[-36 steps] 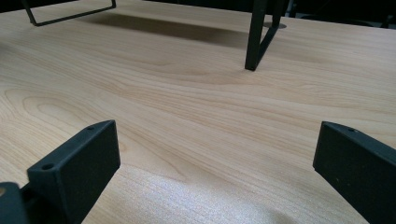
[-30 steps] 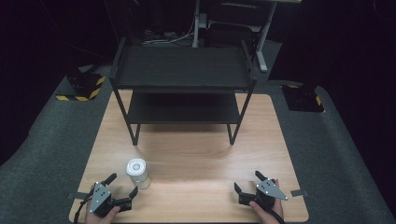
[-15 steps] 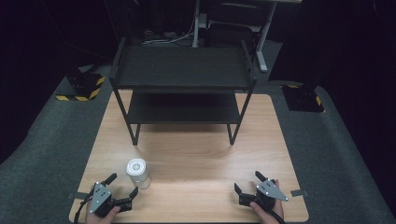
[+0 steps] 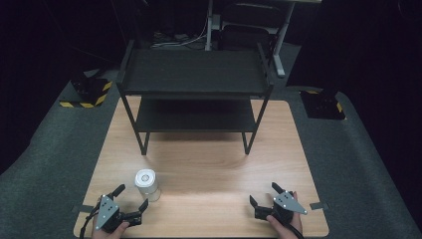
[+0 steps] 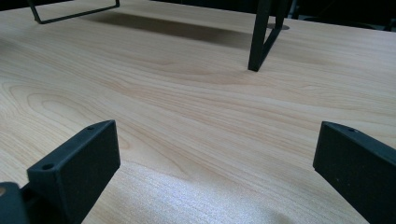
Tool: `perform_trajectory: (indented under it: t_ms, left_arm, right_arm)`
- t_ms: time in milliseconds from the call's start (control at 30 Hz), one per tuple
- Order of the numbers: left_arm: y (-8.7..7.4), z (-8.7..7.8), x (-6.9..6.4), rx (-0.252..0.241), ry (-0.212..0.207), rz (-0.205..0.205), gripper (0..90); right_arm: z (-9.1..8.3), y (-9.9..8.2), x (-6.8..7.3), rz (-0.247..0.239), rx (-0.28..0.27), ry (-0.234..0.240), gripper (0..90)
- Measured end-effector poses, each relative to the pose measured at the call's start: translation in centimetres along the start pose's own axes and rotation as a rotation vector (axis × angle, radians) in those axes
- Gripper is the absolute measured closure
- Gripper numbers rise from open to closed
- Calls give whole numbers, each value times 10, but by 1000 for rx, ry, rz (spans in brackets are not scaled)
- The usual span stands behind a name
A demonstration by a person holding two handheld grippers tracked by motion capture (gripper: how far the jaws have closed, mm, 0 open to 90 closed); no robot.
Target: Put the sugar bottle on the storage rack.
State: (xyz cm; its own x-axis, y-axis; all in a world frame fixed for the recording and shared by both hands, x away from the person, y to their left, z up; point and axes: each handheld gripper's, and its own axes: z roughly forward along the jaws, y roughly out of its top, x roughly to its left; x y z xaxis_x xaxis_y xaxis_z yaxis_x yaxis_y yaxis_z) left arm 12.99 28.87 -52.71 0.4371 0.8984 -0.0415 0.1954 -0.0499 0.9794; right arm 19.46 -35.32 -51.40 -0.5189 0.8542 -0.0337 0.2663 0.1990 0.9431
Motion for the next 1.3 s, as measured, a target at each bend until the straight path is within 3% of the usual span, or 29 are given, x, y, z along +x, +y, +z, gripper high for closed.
perform_trajectory:
  t_ms: [233, 400, 467, 800, 933, 1200, 1300]
  left_arm:
    - [3, 5, -15, -16, -7, -21, 4]
    - [2, 12, -32, -21, 21, -12, 4]
    - [0, 18, -42, -19, 53, -8, 4]
    - [-1, 31, -66, -28, 147, -13, 36]
    - [-3, 37, -78, -39, 213, -10, 86]
    - [1, 47, -97, -65, 298, -18, 190]
    - [1, 49, -101, -69, 328, -26, 268]
  right_arm:
    - [0, 0, 0, -2, 1, 2, 3]
    - [0, 0, 0, -1, 1, 3, 3]
    - [0, 0, 0, 0, 0, 4, 3]
    - [0, -1, -1, 2, -5, 7, 3]
    - [0, -1, -1, 2, -6, 7, 3]
    - [0, -1, -1, 0, -8, 9, 3]
    - [0, -1, -1, -2, -8, 10, 3]
